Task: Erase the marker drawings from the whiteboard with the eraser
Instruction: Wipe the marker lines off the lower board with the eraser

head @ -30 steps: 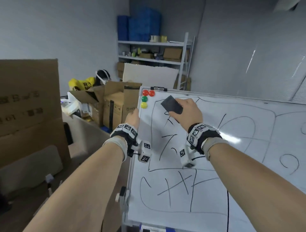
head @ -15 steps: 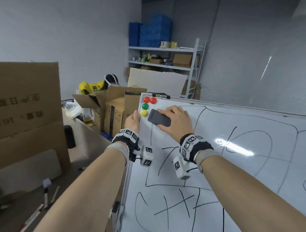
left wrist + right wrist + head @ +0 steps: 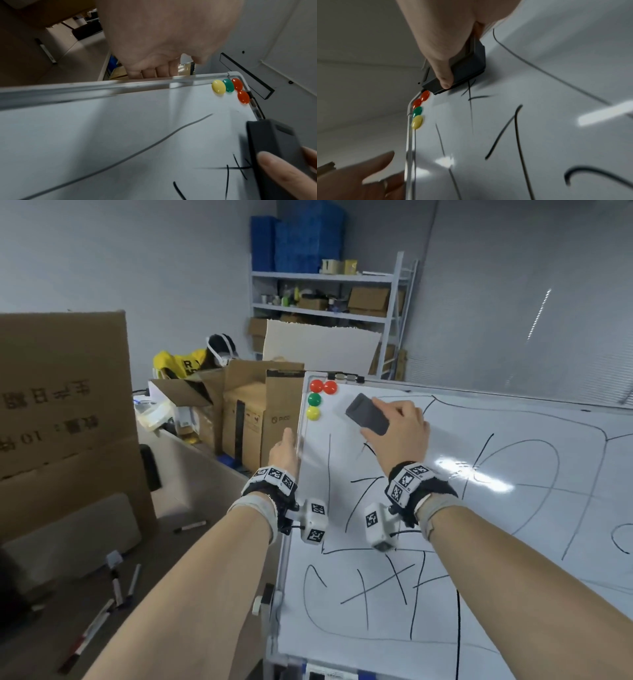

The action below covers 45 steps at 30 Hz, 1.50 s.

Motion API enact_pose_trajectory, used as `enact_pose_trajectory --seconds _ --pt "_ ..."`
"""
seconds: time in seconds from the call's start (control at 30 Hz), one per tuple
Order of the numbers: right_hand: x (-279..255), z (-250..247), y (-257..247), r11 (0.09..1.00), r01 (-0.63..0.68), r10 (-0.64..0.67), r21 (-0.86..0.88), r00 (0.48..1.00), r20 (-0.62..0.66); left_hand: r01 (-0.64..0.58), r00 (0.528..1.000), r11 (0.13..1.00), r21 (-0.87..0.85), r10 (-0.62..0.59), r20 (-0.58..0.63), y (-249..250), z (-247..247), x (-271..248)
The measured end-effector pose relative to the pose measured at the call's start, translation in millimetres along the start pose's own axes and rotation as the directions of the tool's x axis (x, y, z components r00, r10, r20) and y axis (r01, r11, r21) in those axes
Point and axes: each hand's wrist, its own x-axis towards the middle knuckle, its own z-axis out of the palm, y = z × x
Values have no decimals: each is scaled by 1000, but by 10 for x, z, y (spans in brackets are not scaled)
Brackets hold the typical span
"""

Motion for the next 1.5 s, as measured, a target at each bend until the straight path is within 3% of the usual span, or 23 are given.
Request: enact_pose_trajectory --seconds 0.13,0.33,0.47,0.53,0.6,0.7,0.8,1.03,1.27,1.4,1.43,1.5 --pt "163 -114 -129 1000 -25 25 -6 1000 -13 76 997 997 -14 -76 22 39 -67 -88" --pt "221 -39 -311 987 146 -135 -71 982 131 59 994 996 62 -64 90 284 -98 33" --pt "261 -15 -233 984 158 -152 -82 985 77 10 995 995 99 -19 93 262 -87 64" --pt "339 -21 -233 988 137 -134 -69 990 42 42 994 994 100 -52 101 283 -105 41" --pt "350 11 -282 986 167 -163 -25 981 101 67 995 992 108 -74 68 299 -112 64" --pt "88 193 -319 966 259 -254 4 945 208 12 998 985 169 -22 53 253 -79 161" --pt "-144 314 -255 969 248 -246 16 951 187 23 999 981 191 -30 31 166 -45 249" --pt "76 144 -291 982 184 -180 -31 977 119 23 1000 993 118 -25 8 11 -102 198" --pt "-858 488 -311 967 253 -238 11 895 377 174 985 971 -166 -168 47 -632 -179 203" --pt "-1074 464 -226 953 299 -247 -40 849 467 221 972 965 -143 -205 119 -877 -181 43" --pt "-1006 419 -217 953 297 -240 -55 855 460 207 974 971 -122 -193 120 -875 -187 26" --pt "-800 328 -202 973 218 -180 -71 917 356 177 980 982 -65 -169 108 -880 -213 49"
